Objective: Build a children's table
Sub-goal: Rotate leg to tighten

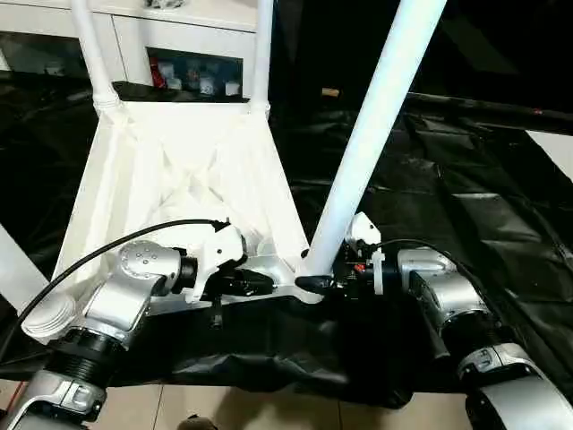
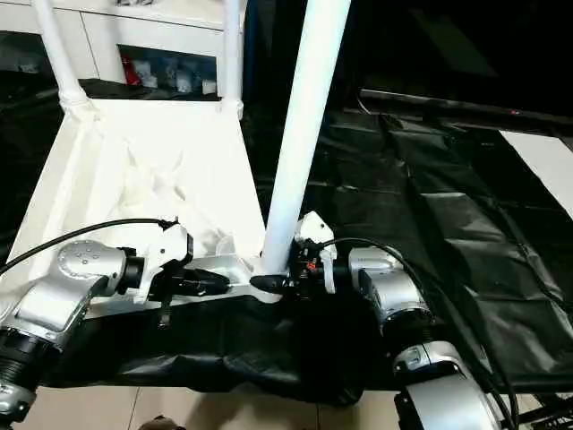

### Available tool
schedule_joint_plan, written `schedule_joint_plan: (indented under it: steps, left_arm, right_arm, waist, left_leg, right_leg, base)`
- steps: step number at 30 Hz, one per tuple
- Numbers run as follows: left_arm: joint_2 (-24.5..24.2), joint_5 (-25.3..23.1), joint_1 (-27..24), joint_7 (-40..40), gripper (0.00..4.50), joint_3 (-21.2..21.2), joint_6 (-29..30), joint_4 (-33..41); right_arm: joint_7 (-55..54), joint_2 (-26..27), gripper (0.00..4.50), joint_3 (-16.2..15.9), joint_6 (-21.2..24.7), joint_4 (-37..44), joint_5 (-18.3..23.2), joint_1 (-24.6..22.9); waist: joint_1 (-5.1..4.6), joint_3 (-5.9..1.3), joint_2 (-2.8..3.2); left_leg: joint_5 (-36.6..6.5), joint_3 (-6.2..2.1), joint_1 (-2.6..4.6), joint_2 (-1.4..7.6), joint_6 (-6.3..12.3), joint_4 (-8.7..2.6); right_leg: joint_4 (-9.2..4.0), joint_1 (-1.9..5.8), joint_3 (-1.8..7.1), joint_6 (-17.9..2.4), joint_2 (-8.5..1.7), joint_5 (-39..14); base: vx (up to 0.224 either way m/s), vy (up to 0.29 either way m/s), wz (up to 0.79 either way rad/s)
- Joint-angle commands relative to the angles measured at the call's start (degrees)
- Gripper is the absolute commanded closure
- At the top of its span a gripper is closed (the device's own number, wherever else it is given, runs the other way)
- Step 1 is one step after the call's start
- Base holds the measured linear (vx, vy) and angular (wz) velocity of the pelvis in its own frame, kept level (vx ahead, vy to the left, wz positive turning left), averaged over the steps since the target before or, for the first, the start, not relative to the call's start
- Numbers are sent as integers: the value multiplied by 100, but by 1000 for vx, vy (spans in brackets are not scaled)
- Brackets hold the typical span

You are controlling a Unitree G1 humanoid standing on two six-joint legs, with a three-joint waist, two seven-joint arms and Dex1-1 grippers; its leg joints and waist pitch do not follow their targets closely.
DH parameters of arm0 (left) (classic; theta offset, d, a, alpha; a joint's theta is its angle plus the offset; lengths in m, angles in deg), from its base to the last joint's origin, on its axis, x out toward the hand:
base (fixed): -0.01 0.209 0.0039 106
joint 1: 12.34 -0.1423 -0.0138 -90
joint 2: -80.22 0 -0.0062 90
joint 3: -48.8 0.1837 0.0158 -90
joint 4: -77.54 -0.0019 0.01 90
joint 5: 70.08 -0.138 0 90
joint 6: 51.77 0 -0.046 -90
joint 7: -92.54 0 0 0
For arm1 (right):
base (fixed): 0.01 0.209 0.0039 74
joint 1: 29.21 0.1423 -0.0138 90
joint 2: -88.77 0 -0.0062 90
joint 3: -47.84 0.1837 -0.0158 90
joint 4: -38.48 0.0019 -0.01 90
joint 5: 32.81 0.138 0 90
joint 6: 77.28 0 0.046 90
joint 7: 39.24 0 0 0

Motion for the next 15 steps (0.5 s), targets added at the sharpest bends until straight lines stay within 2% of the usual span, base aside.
schedule_joint_plan:
  steps: [1,2,3,4,7,8,10,12,13,14,15]
  left_arm:
    - [416,78,206,724,450,-218,96,-91]
    - [416,78,206,724,450,-218,96,-91]
    - [563,63,246,1019,450,-297,159,-164]
    - [598,55,255,1091,450,-313,167,-181]
    - [754,-49,298,1459,450,-336,233,-259]
    - [836,-115,327,1682,450,-340,284,-320]
    - [1032,-208,373,2036,450,-337,370,-406]
    - [1125,-217,371,2063,450,-297,397,-384]
    - [1131,-226,355,1997,450,-245,393,-342]
    - [1126,-227,351,1978,450,-234,382,-333]
    - [1092,-232,329,1850,450,-166,312,-276]
  right_arm:
    - [-1005,278,175,121,-61,-311,-121,79]
    - [-1005,278,175,121,-61,-311,-121,79]
    - [-1591,422,176,243,-97,-475,-143,134]
    - [-1727,459,176,270,-99,-514,-145,146]
    - [-2267,652,176,373,-84,-644,-142,172]
    - [-2538,771,176,424,-67,-694,-136,183]
    - [-2822,1033,176,442,-126,-737,-158,182]
    - [-2760,1167,176,416,-146,-723,-139,169]
    - [-2748,1196,142,397,-168,-721,-145,169]
    - [-2742,1196,142,395,-167,-722,-144,172]
    - [-2701,1199,121,377,-162,-730,-140,188]
  waist:
    - [-13,-329,70]
    - [-43,-322,53]
    - [-41,-337,58]
    - [-55,-326,67]
    - [-107,-323,60]
    - [-108,-331,66]
    - [-132,-326,73]
    - [-148,-327,66]
    - [-151,-323,71]
    - [-153,-324,72]
    - [-154,-321,70]
  left_leg:
    - [-1675,41,75,41,-85,-380]
    - [-1750,34,54,27,-147,-384]
    - [-1736,20,54,32,-172,-384]
    - [-1824,30,76,36,-184,-379]
    - [-1984,1,57,23,-188,-388]
    - [-2019,8,90,24,-151,-374]
    - [-2025,2,74,29,-163,-383]
    - [-2046,-6,75,34,-161,-389]
    - [-2098,-6,77,33,-134,-391]
    - [-2103,-6,70,32,-126,-393]
    - [-2124,-9,69,32,-111,-400]
  right_leg:
    - [-429,221,223,-998,-304,-1769]
    - [-449,230,217,-924,-310,-2015]
    - [-447,240,212,-892,-321,-2062]
    - [-473,200,218,-892,-313,-2095]
    - [-502,206,205,-765,-308,-2384]
    - [-516,181,211,-750,-303,-2379]
    - [-509,179,210,-761,-296,-2337]
    - [-516,186,200,-771,-296,-2309]
    - [-518,180,202,-778,-289,-2299]
    - [-515,184,203,-780,-288,-2282]
    - [-522,184,202,-777,-289,-2283]
  base:
    - [0,0,0]
    - [0,0,0]
    - [0,0,0]
    - [0,0,0]
    - [0,0,0]
    - [0,0,0]
    - [0,0,0]
    - [0,0,0]
    - [0,0,0]
    - [0,0,0]
    - [0,0,0]
